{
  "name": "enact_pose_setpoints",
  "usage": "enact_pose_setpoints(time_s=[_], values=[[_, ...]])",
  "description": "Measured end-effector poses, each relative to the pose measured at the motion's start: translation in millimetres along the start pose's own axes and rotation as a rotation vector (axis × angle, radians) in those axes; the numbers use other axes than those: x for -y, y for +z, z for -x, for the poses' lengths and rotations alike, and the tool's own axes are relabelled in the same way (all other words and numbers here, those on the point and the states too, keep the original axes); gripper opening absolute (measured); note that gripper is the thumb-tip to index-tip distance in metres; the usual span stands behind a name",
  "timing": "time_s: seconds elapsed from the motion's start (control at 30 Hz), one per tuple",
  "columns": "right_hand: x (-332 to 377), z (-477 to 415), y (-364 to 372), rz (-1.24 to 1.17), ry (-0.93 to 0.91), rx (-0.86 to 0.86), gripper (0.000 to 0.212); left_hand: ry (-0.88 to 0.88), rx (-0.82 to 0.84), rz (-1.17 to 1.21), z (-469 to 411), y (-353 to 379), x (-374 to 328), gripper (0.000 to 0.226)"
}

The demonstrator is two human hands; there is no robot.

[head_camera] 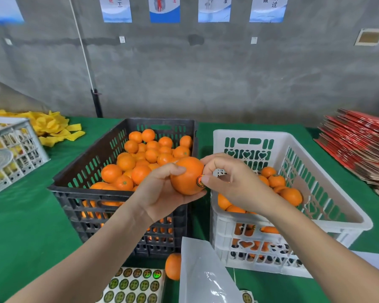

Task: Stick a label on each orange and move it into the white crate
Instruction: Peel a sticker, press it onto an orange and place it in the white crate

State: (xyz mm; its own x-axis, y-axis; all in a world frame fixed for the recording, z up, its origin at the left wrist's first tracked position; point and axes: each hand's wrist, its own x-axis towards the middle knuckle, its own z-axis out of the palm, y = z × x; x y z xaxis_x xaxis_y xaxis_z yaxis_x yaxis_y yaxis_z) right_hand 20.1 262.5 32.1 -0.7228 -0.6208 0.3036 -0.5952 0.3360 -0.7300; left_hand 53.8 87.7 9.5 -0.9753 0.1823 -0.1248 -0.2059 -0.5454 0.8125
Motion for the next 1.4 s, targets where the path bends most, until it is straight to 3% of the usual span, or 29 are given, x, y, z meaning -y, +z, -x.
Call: enact_pose_setpoints(time_s=[0.33,0.7,0.8,0.9,1.03,1.1,1.17,1.23,1.3,1.4], values=[[4.8,12.8,-4.3,0.264,0.023,-0.032,0.012,0.026,0.029,0.086,-3.3,16.4,17.8,0.045],[6.4,19.8,-1.0,0.52,0.036,-0.191,0.021,-0.029,-0.062,0.076,-2.8,22.5,31.9,0.07],[3.2,20.9,-3.5,0.495,0.031,-0.227,0.027,-0.055,-0.066,0.101,-3.3,22.5,35.1,0.07],[-6.0,18.7,-14.4,0.379,0.198,-0.166,0.067,-0.084,-0.058,0.155,-3.3,22.1,40.6,0.059],[-26.7,24.4,-22.7,-0.098,0.239,-0.01,0.062,-0.108,0.005,0.199,-5.9,30.2,45.7,0.059],[-30.1,30.3,-19.8,-0.1,0.199,0.052,0.073,-0.097,-0.012,0.154,-10.1,35.1,48.0,0.058],[-32.8,32.4,-11.3,0.06,0.125,0.058,0.08,-0.1,-0.021,0.091,-13.8,39.8,51.5,0.052],[-40.9,28.3,-6.8,0.179,0.069,-0.028,0.072,-0.126,-0.032,0.022,-17.9,41.3,55.7,0.048],[-56.7,16.1,-18.9,0.17,0.113,-0.118,0.063,-0.17,-0.082,-0.082,-20.7,38.9,60.6,0.047],[-101.6,-7.7,-54.8,0.253,0.327,-0.146,0.057,-0.151,-0.262,-0.297,-16.7,23.4,73.3,0.036]])
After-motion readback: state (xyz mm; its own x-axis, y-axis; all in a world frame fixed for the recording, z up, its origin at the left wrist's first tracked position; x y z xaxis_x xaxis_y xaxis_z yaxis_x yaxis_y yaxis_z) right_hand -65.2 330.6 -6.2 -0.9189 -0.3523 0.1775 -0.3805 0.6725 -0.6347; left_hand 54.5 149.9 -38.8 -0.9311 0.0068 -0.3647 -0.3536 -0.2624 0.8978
